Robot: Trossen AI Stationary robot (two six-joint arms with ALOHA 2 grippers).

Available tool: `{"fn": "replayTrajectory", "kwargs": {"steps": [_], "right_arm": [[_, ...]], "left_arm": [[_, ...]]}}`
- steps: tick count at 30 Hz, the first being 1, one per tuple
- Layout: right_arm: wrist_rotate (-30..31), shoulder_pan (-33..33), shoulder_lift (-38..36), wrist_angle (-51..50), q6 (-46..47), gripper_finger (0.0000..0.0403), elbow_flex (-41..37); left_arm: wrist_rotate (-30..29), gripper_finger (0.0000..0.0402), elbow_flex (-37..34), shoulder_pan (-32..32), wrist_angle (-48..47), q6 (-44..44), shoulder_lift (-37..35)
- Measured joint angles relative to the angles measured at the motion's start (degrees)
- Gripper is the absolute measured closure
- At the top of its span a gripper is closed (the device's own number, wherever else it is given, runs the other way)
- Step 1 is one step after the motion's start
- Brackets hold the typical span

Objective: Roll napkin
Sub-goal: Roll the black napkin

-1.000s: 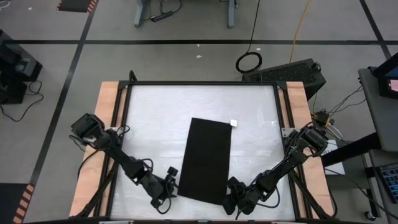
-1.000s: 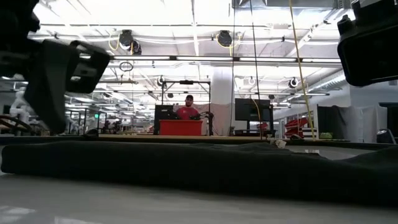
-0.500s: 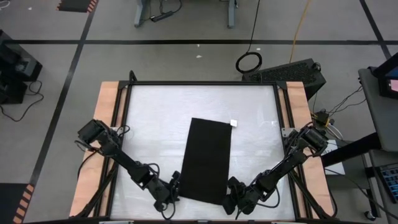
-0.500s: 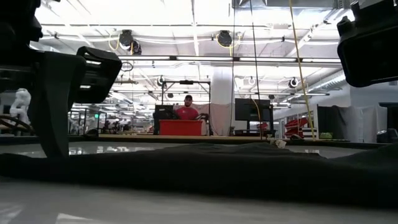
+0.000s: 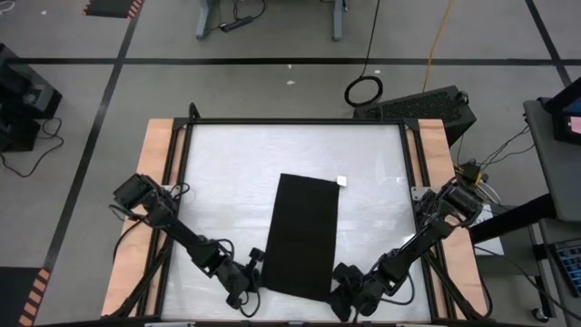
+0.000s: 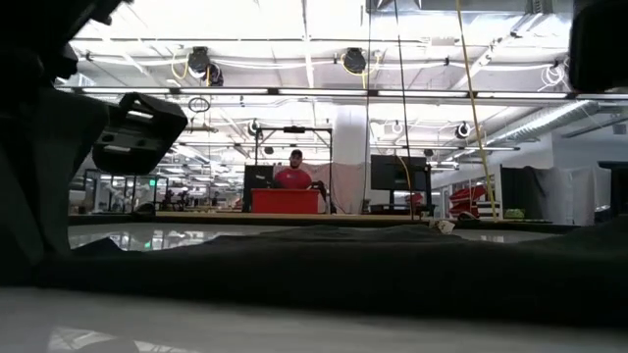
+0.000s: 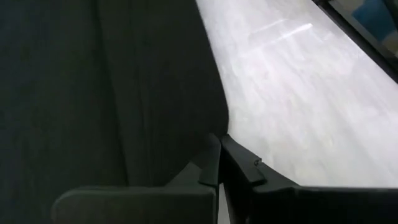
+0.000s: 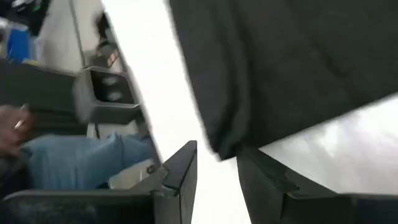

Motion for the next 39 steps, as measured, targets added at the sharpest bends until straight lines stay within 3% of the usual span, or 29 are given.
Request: {"fn": "replayTrajectory", "kwargs": {"steps": [6, 9, 14, 20, 33, 39], "right_arm": [[0.29, 2.08, -3.40, -4.02, -6.35, 0.0297, 0.09], [0.60, 3.32, -4.15, -1.29, -14.20, 0.0288, 0.10], [5.08, 4.86, -4.02, 5.47, -28.22, 0.0233, 0.24], [5.73, 3.58, -3.46, 1.54, -36.42, 0.0171, 0.24], [5.71, 1.35, -1.89, 1.37, -46.29, 0.0226, 0.28], [5.01, 1.39, 0.29, 1.96, -46.06, 0.0221, 0.31]], "left_arm": [[0.95, 0.0397, -0.11, 0.47, 0.53, -3.78, 0.04], [1.14, 0.0398, -0.20, 0.62, 1.33, -6.18, 0.07], [2.07, 0.0399, -0.20, 1.33, 2.40, -9.67, 0.17], [4.96, 0.0400, -0.24, 2.56, 3.76, -11.25, 0.22], [8.29, 0.0400, -0.24, 3.86, 4.23, -12.72, 0.22], [8.74, 0.0400, -0.24, 4.16, 4.26, -12.76, 0.22]]}}
